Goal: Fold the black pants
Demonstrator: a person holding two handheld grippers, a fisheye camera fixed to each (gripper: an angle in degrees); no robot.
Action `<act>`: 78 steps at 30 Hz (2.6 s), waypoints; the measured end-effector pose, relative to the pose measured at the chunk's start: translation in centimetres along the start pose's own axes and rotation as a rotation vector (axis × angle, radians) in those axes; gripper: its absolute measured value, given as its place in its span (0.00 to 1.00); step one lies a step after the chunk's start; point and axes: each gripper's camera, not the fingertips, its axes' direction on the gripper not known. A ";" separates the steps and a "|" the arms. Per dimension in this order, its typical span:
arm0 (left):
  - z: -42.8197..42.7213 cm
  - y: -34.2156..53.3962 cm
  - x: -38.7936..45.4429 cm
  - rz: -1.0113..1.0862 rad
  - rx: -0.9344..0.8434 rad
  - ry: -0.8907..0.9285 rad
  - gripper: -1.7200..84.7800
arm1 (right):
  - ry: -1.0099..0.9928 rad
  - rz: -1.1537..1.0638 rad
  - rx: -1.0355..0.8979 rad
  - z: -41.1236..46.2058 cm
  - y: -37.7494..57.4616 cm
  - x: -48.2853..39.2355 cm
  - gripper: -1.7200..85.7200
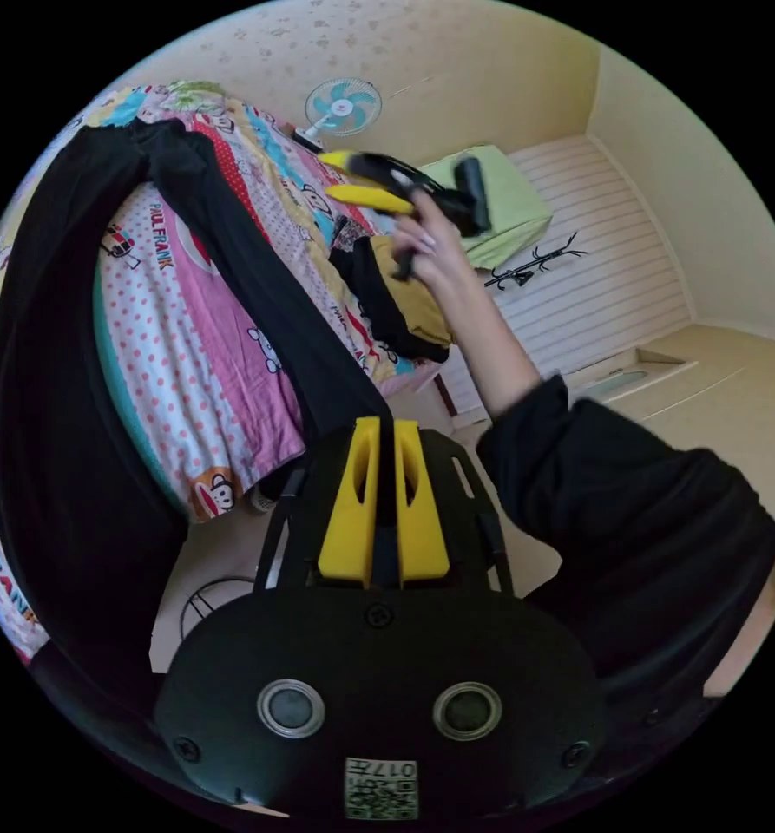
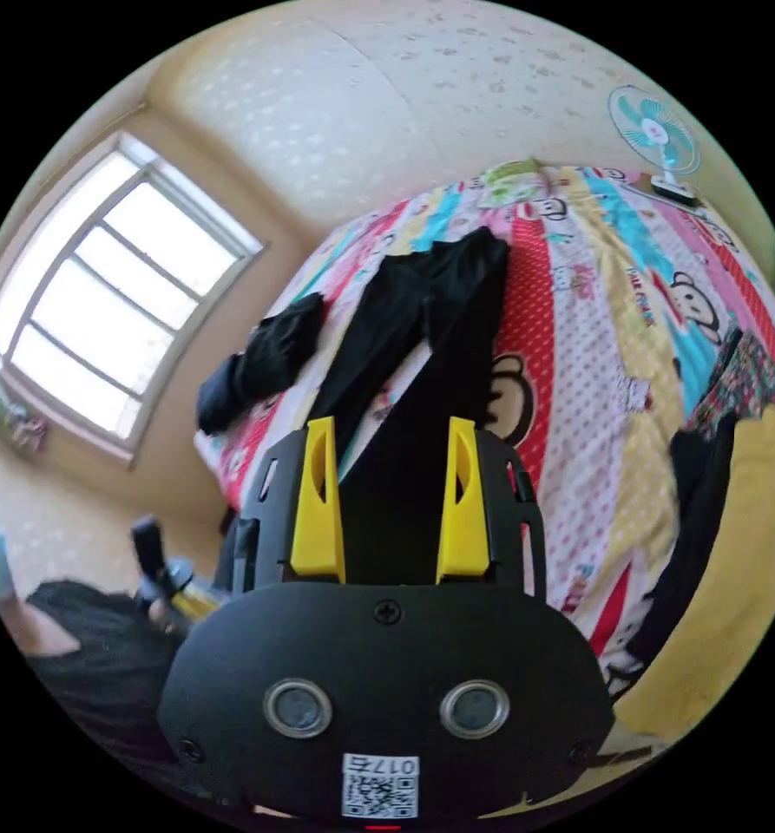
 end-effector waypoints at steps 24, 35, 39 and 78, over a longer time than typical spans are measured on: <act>-14.7 19.6 -12.5 -0.460 0.237 -0.038 0.08 | -0.229 -0.025 -0.156 32.6 -15.7 -11.5 0.11; -16.1 14.9 -15.4 -0.330 0.144 -0.230 0.16 | -0.207 0.074 -0.063 18.0 17.1 -2.4 0.18; -9.6 9.9 -16.5 -0.270 -0.045 -0.159 0.11 | -0.483 0.050 0.001 17.7 26.9 -3.7 0.13; -12.6 6.9 -12.1 -0.174 0.106 0.144 0.07 | -0.438 -0.120 -0.249 14.4 17.2 -12.2 0.04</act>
